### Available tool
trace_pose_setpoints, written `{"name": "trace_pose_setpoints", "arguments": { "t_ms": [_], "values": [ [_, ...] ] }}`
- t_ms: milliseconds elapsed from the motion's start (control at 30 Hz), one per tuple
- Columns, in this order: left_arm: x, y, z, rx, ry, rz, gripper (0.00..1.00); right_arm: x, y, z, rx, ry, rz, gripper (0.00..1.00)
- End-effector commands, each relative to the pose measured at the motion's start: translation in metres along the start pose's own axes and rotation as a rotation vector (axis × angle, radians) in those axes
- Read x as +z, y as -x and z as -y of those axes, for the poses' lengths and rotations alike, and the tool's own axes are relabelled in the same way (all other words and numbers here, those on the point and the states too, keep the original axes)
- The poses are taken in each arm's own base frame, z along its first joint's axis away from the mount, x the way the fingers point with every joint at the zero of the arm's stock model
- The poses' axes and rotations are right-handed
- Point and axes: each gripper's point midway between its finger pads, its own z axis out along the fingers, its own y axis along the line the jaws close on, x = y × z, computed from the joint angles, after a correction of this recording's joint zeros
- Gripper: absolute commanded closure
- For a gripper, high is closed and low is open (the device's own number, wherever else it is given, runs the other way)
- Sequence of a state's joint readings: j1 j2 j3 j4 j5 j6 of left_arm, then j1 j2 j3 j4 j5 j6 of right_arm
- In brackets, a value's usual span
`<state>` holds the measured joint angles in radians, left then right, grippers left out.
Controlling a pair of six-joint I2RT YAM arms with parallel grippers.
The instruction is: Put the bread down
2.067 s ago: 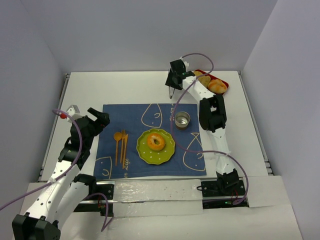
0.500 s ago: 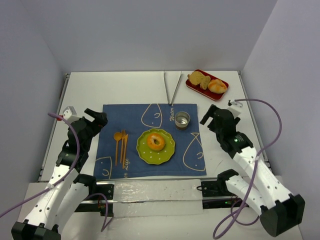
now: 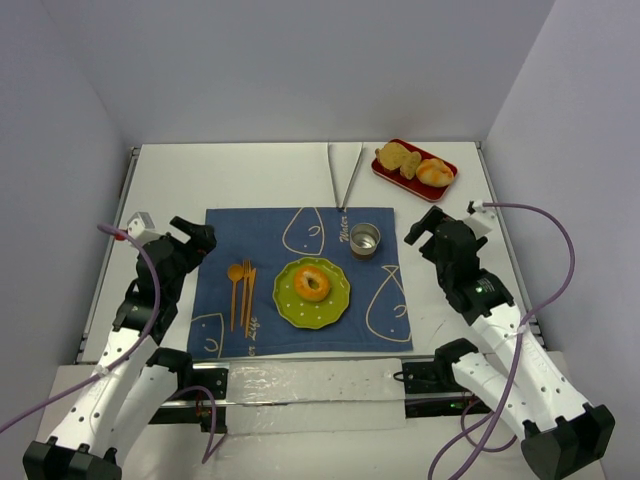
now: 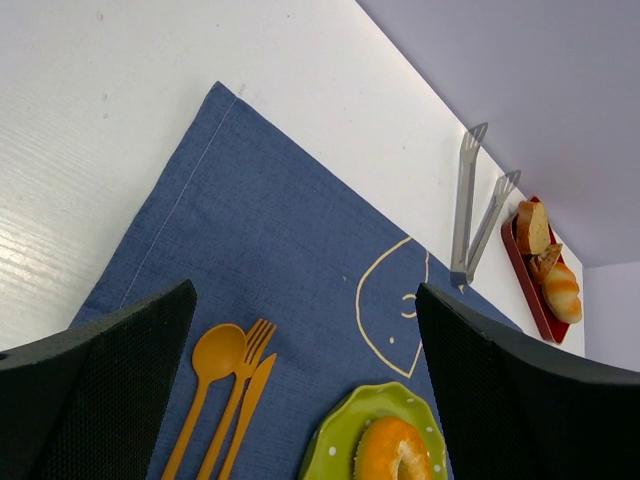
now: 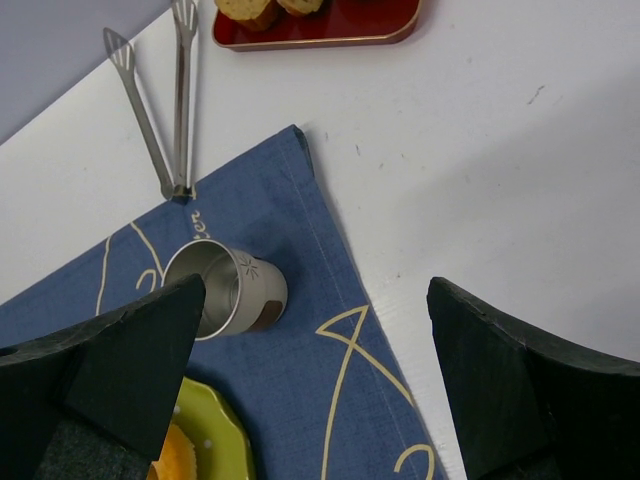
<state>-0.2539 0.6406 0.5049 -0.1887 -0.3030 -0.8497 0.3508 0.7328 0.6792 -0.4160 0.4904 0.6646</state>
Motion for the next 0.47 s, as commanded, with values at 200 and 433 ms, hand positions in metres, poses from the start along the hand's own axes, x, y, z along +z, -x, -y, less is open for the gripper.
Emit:
{"name": "trace_pose_setpoints", "arguments": {
  "t_ms": [200, 433],
  "values": [
    [0.0015, 0.0042, 0.0149, 0.003, -0.056, -0.001, 0.01, -0.0034, 0.0071, 0.0035, 0.037, 0.0, 0.05, 0.0],
    [0.0007, 0.0048, 0.0149, 0.003, -0.055, 0.001, 0.01, -0.0075, 0.0085, 0.008, 0.04, -0.004, 0.065, 0.0]
  ]
}}
